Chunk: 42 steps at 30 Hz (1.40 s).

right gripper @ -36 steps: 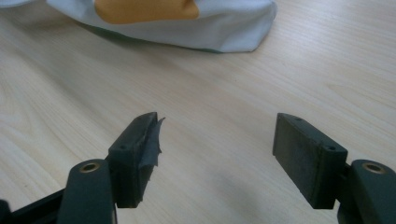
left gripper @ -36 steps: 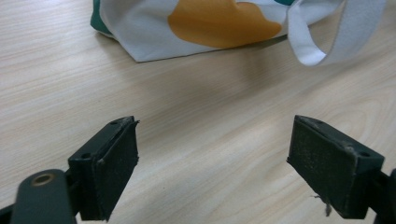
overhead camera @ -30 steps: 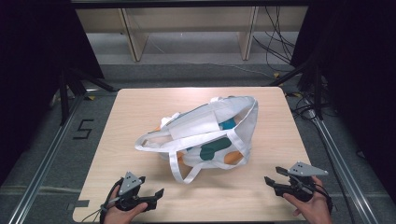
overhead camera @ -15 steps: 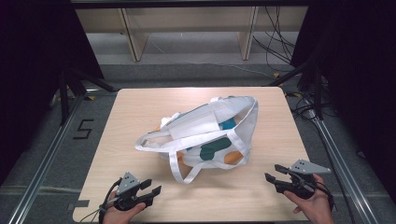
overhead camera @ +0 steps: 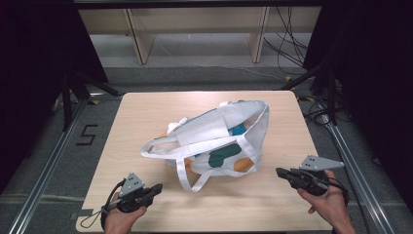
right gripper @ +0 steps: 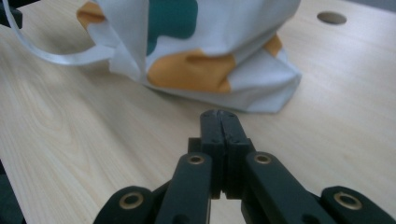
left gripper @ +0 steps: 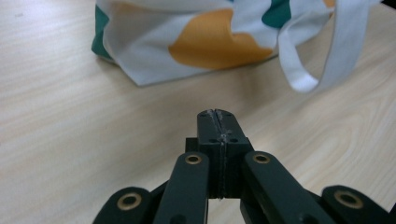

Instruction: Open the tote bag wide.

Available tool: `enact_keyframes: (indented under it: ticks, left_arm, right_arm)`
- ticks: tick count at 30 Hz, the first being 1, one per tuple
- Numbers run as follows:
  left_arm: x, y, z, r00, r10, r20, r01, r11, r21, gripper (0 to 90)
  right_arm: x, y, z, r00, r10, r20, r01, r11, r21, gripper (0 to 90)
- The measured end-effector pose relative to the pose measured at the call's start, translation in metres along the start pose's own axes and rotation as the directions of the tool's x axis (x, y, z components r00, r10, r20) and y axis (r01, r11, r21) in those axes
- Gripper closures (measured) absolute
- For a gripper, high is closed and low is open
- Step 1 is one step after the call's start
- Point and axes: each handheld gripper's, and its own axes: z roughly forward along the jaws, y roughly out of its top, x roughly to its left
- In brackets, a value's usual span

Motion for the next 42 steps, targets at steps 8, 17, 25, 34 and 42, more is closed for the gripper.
enact_keyframes:
  ticks: [8,17,25,34,42]
  left_arm:
    - [-0.002,0.03,-0.005,0.9993,0.033,0.015,-0.033,0.9991,-0.029,89.4]
    - [0.0,0.073,-0.016,0.995,0.085,0.053,-0.083,0.9959,-0.035,89.4]
    - [0.008,0.116,-0.01,0.9918,0.128,0.0,-0.127,0.9904,-0.054,89.3]
    - [0.03,0.129,0.03,0.9951,0.088,-0.044,-0.09,0.9948,-0.048,89.3]
    - [0.062,0.111,0.066,0.9982,-0.021,-0.056,0.02,0.9997,-0.013,89.4]
  right_arm:
    - [0.003,0.063,-0.01,0.9969,-0.079,-0.008,0.078,0.993,-0.084,90.0]
    - [0.003,0.118,-0.014,0.9918,-0.126,-0.022,0.122,0.986,-0.116,90.0]
    - [0.004,0.166,-0.01,0.9849,-0.173,-0.01,0.169,0.975,-0.144,90.0]
    - [-0.014,0.185,0.029,0.9753,-0.21,0.07,0.211,0.978,-0.008,90.0]
    - [-0.048,0.137,0.092,0.9894,-0.122,0.077,0.1,0.964,0.248,90.0]
